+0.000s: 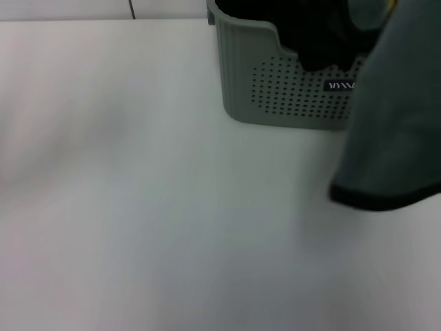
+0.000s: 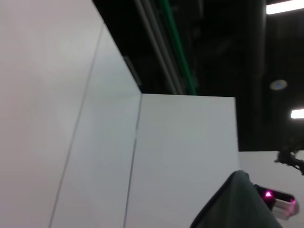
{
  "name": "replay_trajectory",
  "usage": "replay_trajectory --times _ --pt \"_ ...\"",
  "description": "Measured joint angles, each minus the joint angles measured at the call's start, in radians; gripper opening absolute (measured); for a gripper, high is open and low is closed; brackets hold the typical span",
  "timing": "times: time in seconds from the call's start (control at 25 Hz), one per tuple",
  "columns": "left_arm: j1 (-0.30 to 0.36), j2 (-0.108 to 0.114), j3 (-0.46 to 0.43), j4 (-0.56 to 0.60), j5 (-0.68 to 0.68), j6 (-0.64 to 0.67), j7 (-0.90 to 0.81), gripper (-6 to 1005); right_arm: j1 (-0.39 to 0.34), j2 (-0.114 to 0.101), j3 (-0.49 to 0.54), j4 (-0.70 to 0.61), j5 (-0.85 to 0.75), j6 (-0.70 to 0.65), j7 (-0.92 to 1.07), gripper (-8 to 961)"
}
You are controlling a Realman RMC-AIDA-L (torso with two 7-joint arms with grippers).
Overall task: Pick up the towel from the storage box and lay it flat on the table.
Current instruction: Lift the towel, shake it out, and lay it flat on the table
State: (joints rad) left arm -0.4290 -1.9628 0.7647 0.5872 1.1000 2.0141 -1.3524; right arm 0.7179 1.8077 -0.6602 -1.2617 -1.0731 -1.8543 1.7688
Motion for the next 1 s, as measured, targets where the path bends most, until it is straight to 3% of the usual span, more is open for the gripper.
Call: replay_trajectory --times 0.28,0.4,0.56,0.68,0.88,1.0 --pt "0.004 0.011 0.007 0.048 0.022 0.005 -0.068 379 0.103 -0.058 -0.107 0.148 -0.142 -0.148 0.007 0" --pt "-0.005 0.017 0.008 0.051 0.05 0.005 -0.096 379 0.157 -0.069 -0.164 0.187 -0.236 -0.214 0.009 -1" --pt "-0.029 0.021 0.009 0.055 0.118 0.006 -0.134 379 0.229 -0.055 -0.248 0.179 -0.365 -0.29 0.011 0" --pt "-0.049 0.027 0.014 0.062 0.166 0.014 -0.172 380 0.244 -0.048 -0.333 0.129 -0.402 -0.292 0.012 0" --pt "-0.067 0.039 0.034 0.083 0.211 0.005 -0.206 381 0.249 -0.027 -0.374 0.06 -0.398 -0.297 0.006 0" --pt "-0.078 0.034 0.032 0.085 0.258 -0.053 -0.203 381 0.248 -0.019 -0.379 0.044 -0.347 -0.298 -0.007 -1"
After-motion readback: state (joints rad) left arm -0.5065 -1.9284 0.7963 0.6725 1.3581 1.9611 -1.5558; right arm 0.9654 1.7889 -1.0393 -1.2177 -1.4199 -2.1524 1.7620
